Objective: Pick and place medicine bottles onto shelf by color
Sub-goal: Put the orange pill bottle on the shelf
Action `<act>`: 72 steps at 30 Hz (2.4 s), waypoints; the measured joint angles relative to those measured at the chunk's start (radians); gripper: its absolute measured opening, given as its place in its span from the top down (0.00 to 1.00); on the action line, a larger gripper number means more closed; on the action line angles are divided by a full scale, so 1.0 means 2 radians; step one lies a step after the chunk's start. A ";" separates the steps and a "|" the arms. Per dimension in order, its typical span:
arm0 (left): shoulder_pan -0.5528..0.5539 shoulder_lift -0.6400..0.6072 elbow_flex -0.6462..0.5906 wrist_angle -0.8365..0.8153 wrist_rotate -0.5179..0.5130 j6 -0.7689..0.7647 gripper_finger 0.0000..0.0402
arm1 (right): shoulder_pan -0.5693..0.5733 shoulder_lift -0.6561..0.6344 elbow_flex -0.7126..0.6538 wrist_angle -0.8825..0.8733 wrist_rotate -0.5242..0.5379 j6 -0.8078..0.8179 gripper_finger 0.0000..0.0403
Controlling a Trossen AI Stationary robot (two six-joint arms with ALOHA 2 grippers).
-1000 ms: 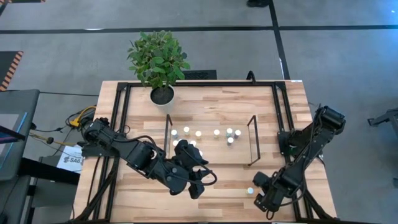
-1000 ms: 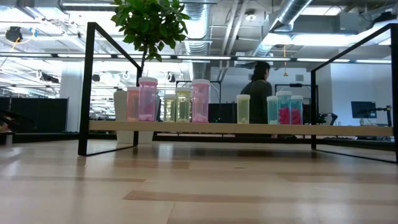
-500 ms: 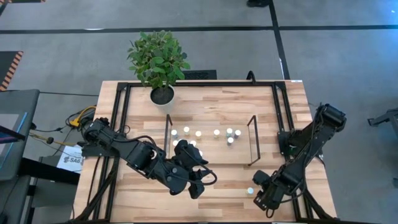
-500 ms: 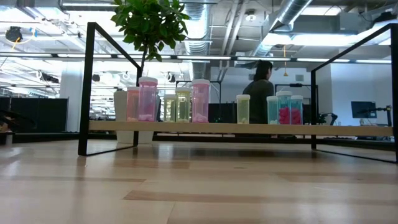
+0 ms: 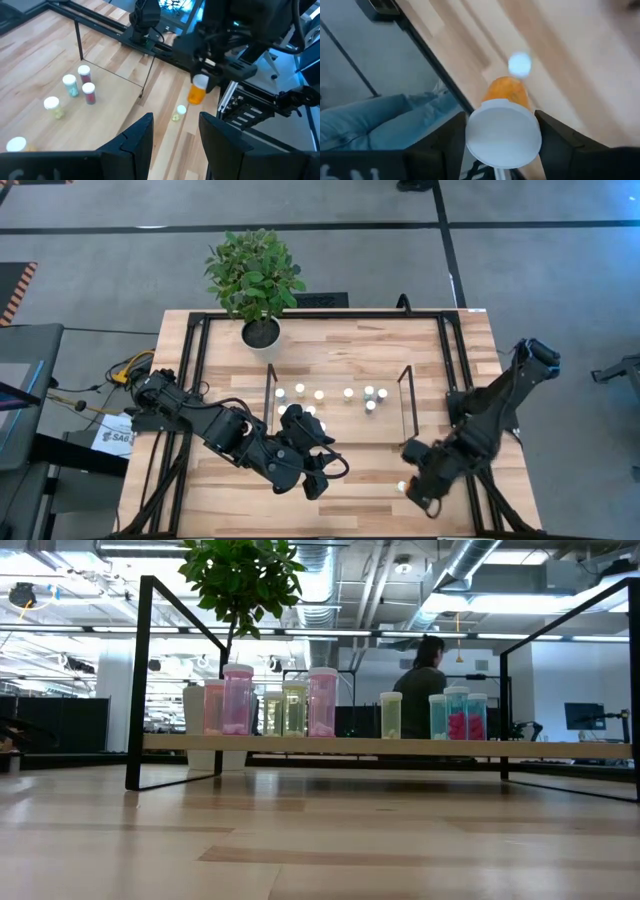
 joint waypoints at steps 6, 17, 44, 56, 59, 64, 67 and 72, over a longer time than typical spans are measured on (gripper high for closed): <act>0.000 0.000 0.000 -0.001 0.000 0.000 0.64 | -0.069 0.027 0.054 -0.032 0.001 -0.117 0.45; 0.000 0.000 0.000 -0.002 0.000 0.000 0.64 | -0.170 0.095 0.122 -0.135 -0.002 -0.350 0.46; 0.001 0.000 0.000 -0.003 -0.004 -0.004 0.64 | -0.256 0.181 0.119 -0.177 0.047 -0.646 0.44; 0.001 0.000 0.000 -0.003 -0.004 -0.006 0.64 | -0.285 0.181 0.119 -0.130 0.032 -0.670 0.44; 0.001 0.000 0.000 -0.003 -0.004 -0.006 0.64 | -0.288 0.181 0.119 -0.128 0.027 -0.670 0.44; 0.003 0.000 0.000 -0.003 -0.004 -0.003 0.64 | -0.288 0.181 0.119 -0.089 0.014 -0.668 0.44; 0.005 0.000 0.000 -0.003 -0.004 -0.002 0.64 | -0.291 0.181 0.119 -0.074 0.013 -0.663 0.44; 0.013 0.000 0.000 -0.003 -0.003 -0.002 0.64 | -0.303 0.181 0.119 -0.072 0.013 -0.647 0.44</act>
